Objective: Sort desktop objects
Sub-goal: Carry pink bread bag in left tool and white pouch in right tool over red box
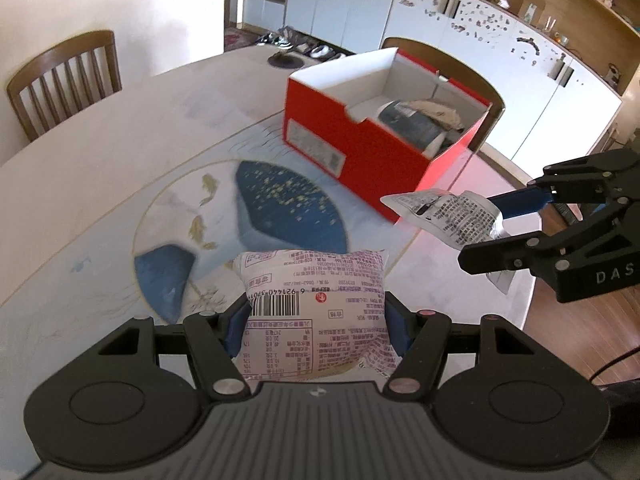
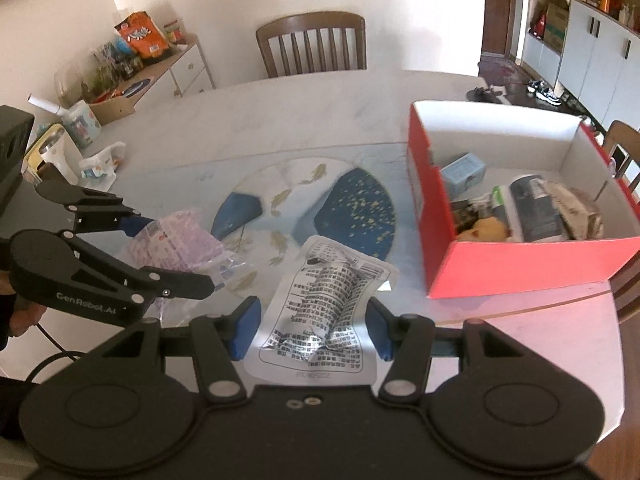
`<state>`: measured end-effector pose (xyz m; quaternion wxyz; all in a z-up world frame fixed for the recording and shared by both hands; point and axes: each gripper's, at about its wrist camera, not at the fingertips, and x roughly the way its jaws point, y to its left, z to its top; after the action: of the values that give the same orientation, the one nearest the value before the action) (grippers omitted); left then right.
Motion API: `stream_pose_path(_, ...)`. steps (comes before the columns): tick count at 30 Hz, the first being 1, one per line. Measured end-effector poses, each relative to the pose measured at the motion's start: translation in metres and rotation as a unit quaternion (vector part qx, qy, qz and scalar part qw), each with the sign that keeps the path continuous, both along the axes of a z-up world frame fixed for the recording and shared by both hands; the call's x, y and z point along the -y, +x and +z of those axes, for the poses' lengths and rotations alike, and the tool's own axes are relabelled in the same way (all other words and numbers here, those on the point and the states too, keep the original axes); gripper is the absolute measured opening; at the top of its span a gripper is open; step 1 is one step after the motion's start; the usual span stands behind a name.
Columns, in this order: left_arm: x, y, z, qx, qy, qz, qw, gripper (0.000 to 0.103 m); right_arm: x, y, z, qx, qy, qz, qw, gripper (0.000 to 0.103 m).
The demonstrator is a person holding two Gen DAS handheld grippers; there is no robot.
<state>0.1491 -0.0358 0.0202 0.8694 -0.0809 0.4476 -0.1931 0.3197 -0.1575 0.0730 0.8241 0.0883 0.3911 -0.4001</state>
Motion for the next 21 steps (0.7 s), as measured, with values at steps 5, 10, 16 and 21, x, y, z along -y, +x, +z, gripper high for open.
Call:
stream_pose_path(5, 0.017, 0.005, 0.015, 0.011, -0.001, -0.005, 0.9999, 0.066, 0.003, -0.019, 0.014, 0.004, -0.010, 0.002, 1.000, 0.056)
stream_pose_path(10, 0.037, 0.013, 0.025, 0.015, -0.003, -0.011, 0.9998, 0.066, 0.013, -0.040, 0.027, 0.010, -0.018, -0.004, 1.000, 0.056)
stream_pose_path(16, 0.061, 0.028, 0.033, 0.019, -0.003, -0.018, 0.9997, 0.066, 0.026, -0.061, 0.039, 0.015, -0.025, -0.003, 1.000, 0.056)
stream_pose_path(21, 0.082, 0.043, 0.039, 0.023, -0.004, -0.024, 0.9994, 0.066, 0.040, -0.076, 0.049, 0.016, -0.030, -0.001, 0.999, 0.056)
